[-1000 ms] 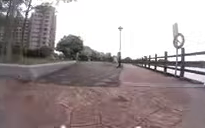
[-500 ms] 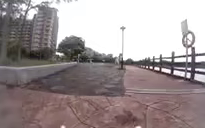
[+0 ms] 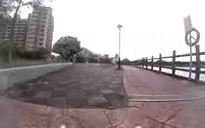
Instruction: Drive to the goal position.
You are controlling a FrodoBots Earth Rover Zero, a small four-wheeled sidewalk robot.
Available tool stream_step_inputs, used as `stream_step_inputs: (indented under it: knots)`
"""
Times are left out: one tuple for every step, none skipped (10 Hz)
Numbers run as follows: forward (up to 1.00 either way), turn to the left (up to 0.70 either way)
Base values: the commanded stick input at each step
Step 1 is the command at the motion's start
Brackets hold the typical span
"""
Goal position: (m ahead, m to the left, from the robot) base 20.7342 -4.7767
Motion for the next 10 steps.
stream_step_inputs:
  knots:
    - [1.0,-0.33]
    - [1.0,-0.33]
    - [1.0,-0.33]
    - [1.0,-0.33]
    - [1.0,-0.33]
    - [1.0,-0.33]
    - [1.0,-0.33]
    - [1.0,-0.33]
    - [1.0,-0.33]
    - [1.0,-0.33]
